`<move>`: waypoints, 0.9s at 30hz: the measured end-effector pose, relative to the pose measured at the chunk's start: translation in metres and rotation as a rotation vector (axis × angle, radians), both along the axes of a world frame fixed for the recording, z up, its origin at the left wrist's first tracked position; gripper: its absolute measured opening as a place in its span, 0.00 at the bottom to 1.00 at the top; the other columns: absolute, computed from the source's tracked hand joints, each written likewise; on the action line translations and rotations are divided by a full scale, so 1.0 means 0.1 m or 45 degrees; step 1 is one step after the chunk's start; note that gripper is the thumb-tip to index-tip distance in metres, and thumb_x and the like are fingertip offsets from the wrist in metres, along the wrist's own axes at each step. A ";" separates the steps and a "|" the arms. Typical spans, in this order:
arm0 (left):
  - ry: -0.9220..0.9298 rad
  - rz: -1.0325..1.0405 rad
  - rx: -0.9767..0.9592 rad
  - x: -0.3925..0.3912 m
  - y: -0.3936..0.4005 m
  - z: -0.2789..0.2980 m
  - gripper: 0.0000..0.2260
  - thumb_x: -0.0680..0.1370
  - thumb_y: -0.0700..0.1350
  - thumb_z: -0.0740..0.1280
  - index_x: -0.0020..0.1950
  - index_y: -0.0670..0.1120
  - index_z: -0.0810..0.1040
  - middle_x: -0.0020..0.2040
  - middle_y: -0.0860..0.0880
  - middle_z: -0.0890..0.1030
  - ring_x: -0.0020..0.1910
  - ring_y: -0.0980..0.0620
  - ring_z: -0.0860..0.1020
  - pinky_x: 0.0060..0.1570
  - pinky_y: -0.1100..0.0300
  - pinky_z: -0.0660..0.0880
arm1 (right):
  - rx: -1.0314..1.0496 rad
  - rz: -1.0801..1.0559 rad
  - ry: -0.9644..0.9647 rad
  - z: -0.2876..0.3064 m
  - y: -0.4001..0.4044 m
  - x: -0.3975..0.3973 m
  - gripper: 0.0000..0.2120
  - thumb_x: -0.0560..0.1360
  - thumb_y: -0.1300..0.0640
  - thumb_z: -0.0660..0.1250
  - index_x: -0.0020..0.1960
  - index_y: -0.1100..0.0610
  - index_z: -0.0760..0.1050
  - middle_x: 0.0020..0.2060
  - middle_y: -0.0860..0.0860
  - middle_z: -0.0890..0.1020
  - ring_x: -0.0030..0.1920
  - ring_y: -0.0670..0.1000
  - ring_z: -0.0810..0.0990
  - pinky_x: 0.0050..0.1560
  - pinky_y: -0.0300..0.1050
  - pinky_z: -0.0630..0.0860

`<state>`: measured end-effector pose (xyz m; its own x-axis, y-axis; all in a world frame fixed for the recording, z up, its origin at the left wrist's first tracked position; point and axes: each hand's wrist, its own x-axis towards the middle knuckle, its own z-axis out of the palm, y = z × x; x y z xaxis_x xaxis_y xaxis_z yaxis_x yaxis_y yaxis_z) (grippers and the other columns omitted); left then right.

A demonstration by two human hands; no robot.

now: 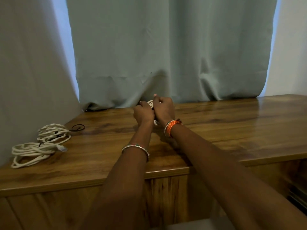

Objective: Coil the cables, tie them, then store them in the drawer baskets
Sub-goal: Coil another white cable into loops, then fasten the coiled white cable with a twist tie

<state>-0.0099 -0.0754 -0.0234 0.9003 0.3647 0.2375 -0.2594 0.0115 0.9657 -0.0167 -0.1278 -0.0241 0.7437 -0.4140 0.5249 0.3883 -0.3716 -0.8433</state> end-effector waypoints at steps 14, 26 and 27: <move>-0.091 -0.356 -0.021 -0.10 0.14 -0.01 0.22 0.80 0.46 0.60 0.26 0.44 0.67 0.14 0.52 0.66 0.16 0.56 0.65 0.22 0.65 0.62 | 0.044 0.020 0.093 0.07 0.01 -0.14 0.18 0.79 0.59 0.55 0.42 0.69 0.78 0.39 0.62 0.79 0.42 0.58 0.75 0.44 0.51 0.71; -0.274 0.276 0.218 -0.17 2.29 0.58 0.18 0.78 0.43 0.58 0.27 0.43 0.68 0.17 0.50 0.72 0.15 0.53 0.69 0.19 0.66 0.65 | -0.487 0.576 0.233 -0.14 1.40 0.49 0.12 0.77 0.63 0.58 0.48 0.66 0.80 0.45 0.61 0.82 0.49 0.60 0.79 0.51 0.49 0.74; -0.275 0.281 0.212 -0.18 2.45 0.60 0.18 0.78 0.42 0.57 0.26 0.43 0.67 0.15 0.51 0.69 0.13 0.55 0.65 0.18 0.69 0.62 | -0.569 0.601 0.234 -0.16 1.51 0.53 0.12 0.77 0.64 0.58 0.49 0.65 0.80 0.43 0.60 0.81 0.46 0.59 0.78 0.48 0.48 0.74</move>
<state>-0.0278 0.1696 0.0362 0.7267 0.4852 0.4863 -0.4365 -0.2206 0.8723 0.0363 0.0232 -0.0402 0.8850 0.2047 0.4182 0.4598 -0.5258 -0.7156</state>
